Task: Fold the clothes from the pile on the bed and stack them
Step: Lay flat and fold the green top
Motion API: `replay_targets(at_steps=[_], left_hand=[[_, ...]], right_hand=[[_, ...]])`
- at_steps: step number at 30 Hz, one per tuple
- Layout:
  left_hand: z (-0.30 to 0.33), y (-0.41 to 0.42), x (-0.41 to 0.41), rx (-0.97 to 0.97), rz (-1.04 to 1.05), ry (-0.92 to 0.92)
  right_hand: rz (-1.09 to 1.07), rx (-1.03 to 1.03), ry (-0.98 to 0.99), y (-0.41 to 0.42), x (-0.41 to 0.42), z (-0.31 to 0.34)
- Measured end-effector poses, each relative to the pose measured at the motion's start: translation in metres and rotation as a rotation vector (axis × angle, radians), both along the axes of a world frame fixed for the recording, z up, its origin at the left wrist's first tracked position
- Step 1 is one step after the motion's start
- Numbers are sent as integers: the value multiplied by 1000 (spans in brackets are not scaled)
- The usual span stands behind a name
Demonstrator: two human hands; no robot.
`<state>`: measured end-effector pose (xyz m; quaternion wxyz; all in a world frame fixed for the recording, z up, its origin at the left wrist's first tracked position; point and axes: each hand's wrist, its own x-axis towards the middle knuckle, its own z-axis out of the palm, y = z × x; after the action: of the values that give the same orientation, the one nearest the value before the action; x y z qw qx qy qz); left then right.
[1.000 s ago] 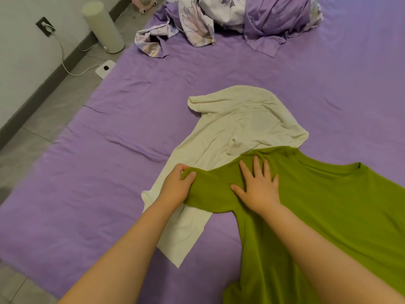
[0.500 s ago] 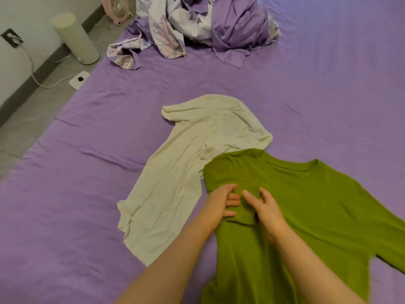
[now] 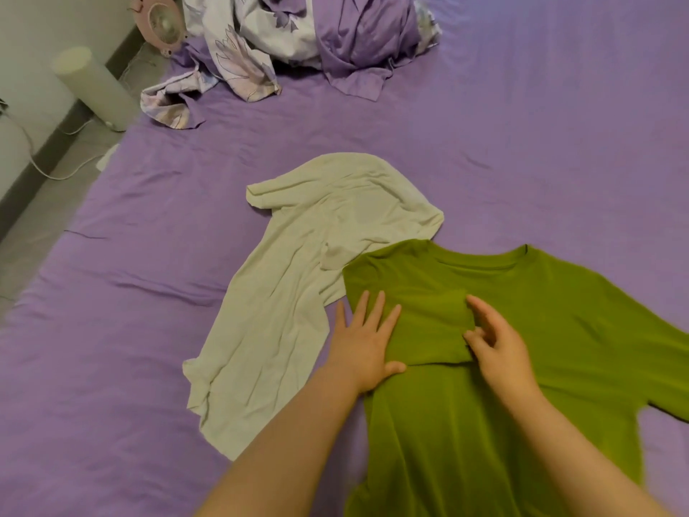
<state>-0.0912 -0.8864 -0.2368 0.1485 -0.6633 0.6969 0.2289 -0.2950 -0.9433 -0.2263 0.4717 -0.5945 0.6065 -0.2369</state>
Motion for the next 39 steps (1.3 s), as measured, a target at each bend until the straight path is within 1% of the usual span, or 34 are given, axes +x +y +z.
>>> replay_targets(at_steps=[3,4,6,8,10,12,14,19,22,25,30,33,36,38,39], left_hand=[[-5,-4,2,42,-12,-44],[-6,-5,2,52,-13,-50],[-4,-6,-3,66,10,-41],[-2,-4,-11,18,37,-42],[0,-2,-25,-83,12,-50],[0,-2,-42,-129,-62,-38],[0,-4,-61,-108,-103,-30],[4,-15,-108,-10,-18,10],[9,-23,-138,19,16,28],[11,-29,-174,17,-19,35],[10,-43,-238,13,-106,106],[6,-54,-269,-13,-161,106],[-2,-65,-291,-55,-168,76],[-6,-73,-297,-89,-158,41],[-9,-77,-299,-104,-157,20]], right_hand=[[179,-123,307,-1,-14,-8],[248,-143,410,-1,-18,-11],[343,-137,552,2,-24,-12],[464,-154,643,6,-30,-14],[572,-165,701,8,-37,-16],[605,-156,747,6,-45,-15],[626,-140,806,4,-54,-15],[544,-72,875,-6,-112,-8],[545,-74,903,-14,-158,-2],[499,-65,883,-23,-201,4],[302,-49,851,-37,-269,8],[284,-18,823,-41,-299,5],[204,-6,877,-44,-319,1],[107,53,945,-44,-329,-3],[59,93,940,-46,-334,-4]])
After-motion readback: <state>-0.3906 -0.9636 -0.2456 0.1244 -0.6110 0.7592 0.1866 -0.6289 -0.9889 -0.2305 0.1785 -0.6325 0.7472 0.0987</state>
